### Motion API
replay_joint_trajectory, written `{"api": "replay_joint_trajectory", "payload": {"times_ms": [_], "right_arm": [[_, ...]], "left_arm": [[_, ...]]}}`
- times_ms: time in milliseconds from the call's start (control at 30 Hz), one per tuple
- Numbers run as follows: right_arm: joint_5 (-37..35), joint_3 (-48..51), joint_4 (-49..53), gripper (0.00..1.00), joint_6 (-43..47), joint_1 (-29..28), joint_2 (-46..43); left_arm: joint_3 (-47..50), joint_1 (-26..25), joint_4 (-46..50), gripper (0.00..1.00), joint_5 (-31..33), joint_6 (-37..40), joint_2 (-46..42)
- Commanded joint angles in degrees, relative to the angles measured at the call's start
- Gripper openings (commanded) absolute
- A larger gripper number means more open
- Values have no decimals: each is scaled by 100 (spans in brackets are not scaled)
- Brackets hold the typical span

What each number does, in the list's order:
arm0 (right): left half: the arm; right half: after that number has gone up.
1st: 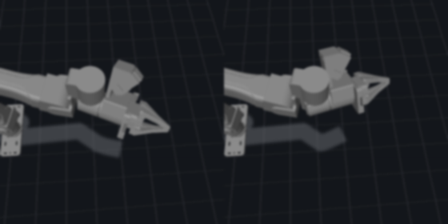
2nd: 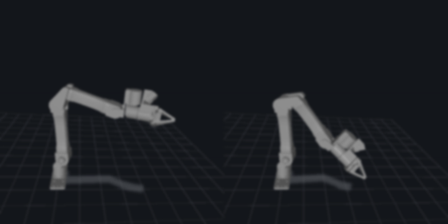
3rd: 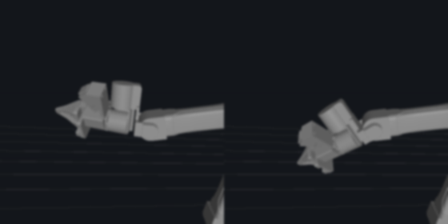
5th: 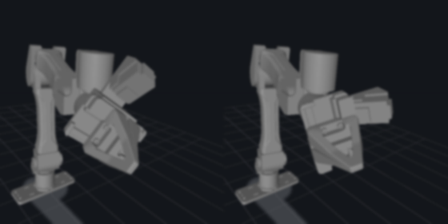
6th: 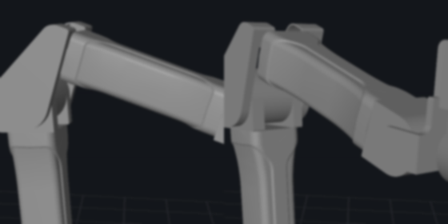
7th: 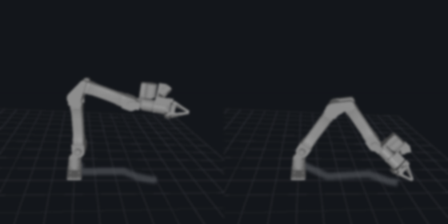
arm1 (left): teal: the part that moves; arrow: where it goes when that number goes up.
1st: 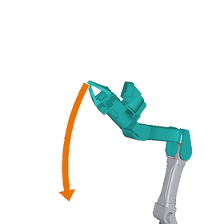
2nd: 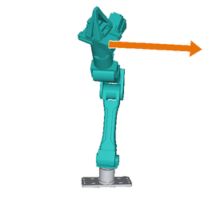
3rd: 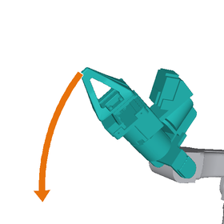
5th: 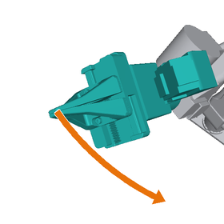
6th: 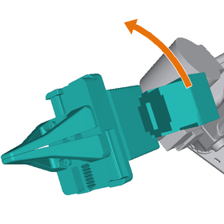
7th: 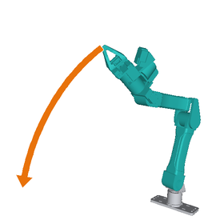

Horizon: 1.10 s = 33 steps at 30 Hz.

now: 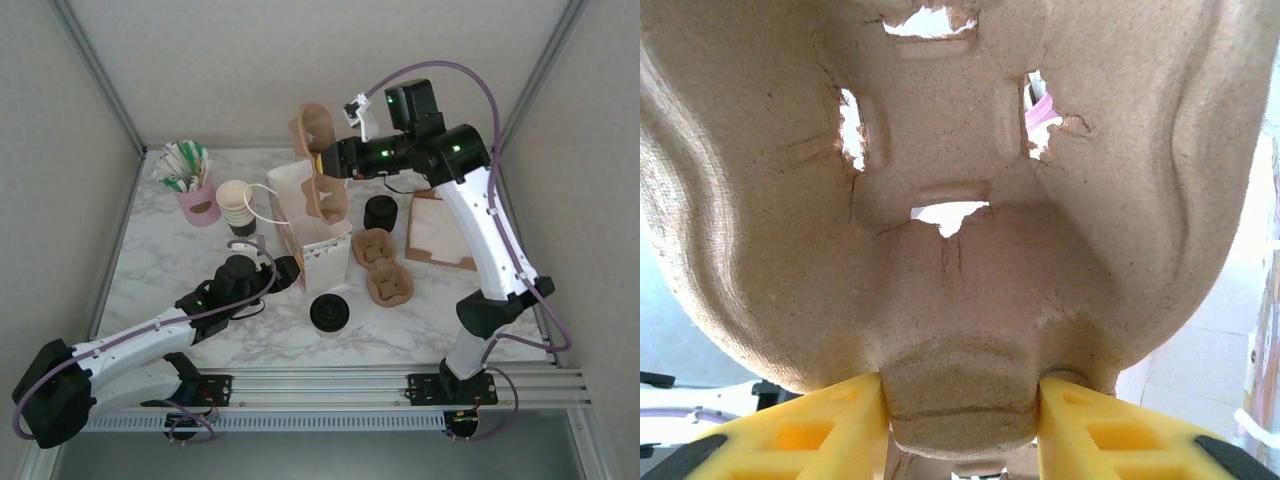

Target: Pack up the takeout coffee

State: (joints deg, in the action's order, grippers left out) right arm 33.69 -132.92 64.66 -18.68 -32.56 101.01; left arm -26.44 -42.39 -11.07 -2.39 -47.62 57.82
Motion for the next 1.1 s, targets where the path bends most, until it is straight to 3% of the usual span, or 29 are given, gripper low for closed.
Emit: {"api": "replay_joint_trajectory", "payload": {"times_ms": [0,233,467,1067], "right_arm": [[-2,-426,283,40,95,-64,285],[-477,-1162,926,39,471,-263,1043],[-1044,-1614,1361,39,659,-426,1531],[-2200,-1649,1667,38,629,-773,2018]], "left_arm": [[29,-76,100,68,144,-47,-202],[-103,-25,1218,72,775,205,-1208],[-203,191,1784,73,955,333,-1961],[-270,349,1916,73,986,447,-2047]]}}
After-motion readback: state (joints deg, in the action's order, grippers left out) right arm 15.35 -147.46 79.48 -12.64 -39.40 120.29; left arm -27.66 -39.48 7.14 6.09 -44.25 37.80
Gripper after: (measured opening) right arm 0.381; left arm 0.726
